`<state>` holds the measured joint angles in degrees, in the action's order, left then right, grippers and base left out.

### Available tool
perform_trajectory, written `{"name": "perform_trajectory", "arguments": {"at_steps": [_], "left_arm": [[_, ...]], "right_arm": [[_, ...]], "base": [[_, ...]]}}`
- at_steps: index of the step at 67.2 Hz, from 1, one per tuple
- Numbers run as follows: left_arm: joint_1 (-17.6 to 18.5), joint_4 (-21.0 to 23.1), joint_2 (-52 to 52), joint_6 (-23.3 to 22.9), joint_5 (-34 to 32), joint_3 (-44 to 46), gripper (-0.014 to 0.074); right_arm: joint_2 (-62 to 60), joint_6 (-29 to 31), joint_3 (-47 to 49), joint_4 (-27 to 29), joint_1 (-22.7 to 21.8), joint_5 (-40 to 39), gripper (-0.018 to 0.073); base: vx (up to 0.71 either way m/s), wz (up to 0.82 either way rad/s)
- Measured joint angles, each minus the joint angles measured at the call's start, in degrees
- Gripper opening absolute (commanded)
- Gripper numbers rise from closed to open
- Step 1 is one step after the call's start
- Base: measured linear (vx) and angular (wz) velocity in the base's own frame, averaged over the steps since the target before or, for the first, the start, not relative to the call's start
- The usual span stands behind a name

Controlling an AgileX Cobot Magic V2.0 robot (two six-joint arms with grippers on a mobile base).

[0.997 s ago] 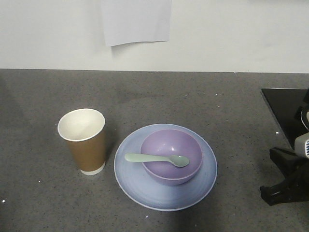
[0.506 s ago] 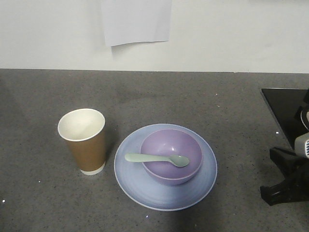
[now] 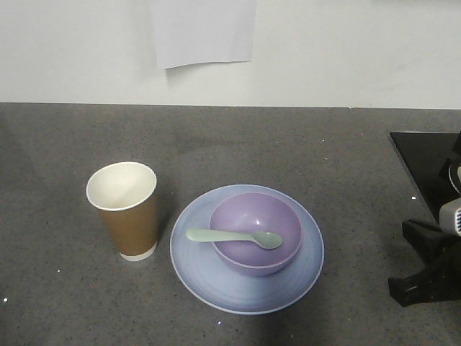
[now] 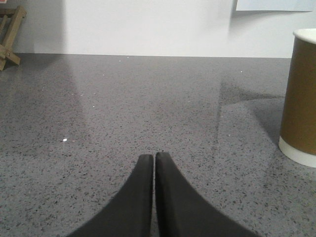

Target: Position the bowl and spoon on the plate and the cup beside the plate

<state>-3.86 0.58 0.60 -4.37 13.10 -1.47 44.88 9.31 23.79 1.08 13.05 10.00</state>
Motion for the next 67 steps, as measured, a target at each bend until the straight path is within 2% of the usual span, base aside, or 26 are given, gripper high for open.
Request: {"name": "perform_trajectory", "arguments": {"at_steps": [14,23,34,45,53,67], "left_arm": [[0.0,0.0,0.0,0.0,0.0,0.0,-0.0008],[0.0,0.0,0.0,0.0,0.0,0.0,-0.0008],[0.0,0.0,0.0,0.0,0.0,0.0,-0.0008],[0.0,0.0,0.0,0.0,0.0,0.0,-0.0008],[0.0,0.0,0.0,0.0,0.0,0.0,-0.0008],[0.0,0.0,0.0,0.0,0.0,0.0,-0.0008]], "right_arm": [[-0.6,-0.4,0.0,0.0,-1.1,-1.2,-0.0003],[-5.0,-0.4,-2.1,0.0,-1.3,-2.9,-0.0003],[-12.9,-0.4,-13.8,0.7,-1.3,-10.0,-0.0003],[-24.7,-0.4,-24.5,6.8,-1.6,-20.7,-0.0003],[-31.8,-0.4,-25.4,8.4,-4.7,-21.9,-0.0003],[-43.5,-1.6,-25.4,5.4,-11.7,-18.0,-0.0003]], "base": [[0.0,0.0],[0.0,0.0],[0.0,0.0],[0.0,0.0],[0.0,0.0],[0.0,0.0]]}}
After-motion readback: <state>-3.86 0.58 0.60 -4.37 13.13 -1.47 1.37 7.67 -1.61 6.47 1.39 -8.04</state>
